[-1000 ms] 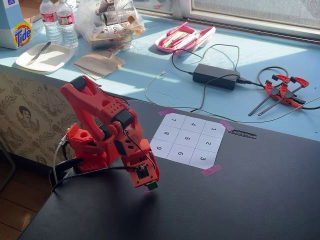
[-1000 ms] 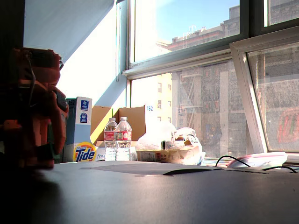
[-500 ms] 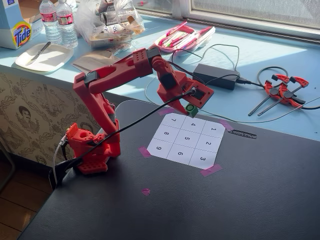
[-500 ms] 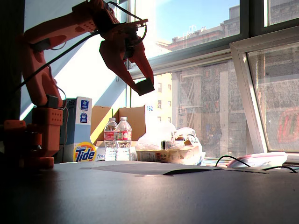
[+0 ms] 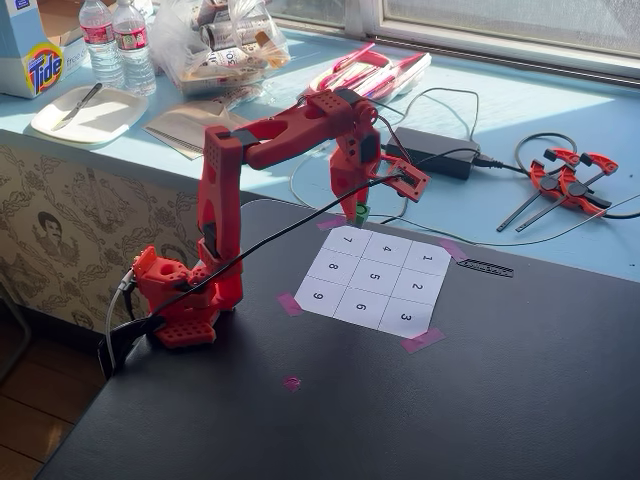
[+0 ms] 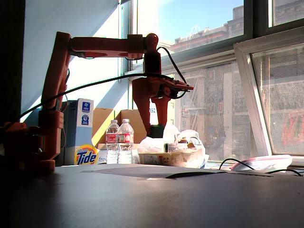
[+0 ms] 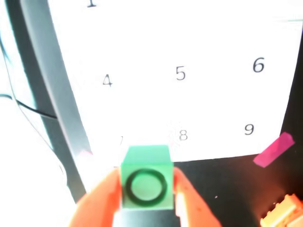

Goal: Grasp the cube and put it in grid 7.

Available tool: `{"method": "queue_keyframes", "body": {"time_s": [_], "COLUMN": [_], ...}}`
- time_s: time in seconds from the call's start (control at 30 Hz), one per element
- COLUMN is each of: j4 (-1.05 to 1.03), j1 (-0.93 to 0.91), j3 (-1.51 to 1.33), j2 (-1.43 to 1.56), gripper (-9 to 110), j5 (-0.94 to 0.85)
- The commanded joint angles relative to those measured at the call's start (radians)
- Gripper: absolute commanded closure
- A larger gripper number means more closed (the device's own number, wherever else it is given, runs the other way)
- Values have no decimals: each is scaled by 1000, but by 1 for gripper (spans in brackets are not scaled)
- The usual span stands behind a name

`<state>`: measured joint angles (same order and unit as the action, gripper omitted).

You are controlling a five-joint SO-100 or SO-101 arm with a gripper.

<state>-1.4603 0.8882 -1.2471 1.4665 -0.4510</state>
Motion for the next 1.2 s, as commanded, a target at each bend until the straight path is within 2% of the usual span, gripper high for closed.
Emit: {"method": "queue_keyframes", "body": {"time_s": [0.0,0.23,0.7,0.93,1.0,1.17], "j4": [0,92,436,477,459,353], "j1": [44,72,140,166,158,147], "j3": [8,-54,-249,-270,-270,-225], "j2": [-37,-106,-80,-57,-55,-49], "gripper": [101,101,101,100,96,76], "j5": [12,0,-114,-121,-124,-130]}}
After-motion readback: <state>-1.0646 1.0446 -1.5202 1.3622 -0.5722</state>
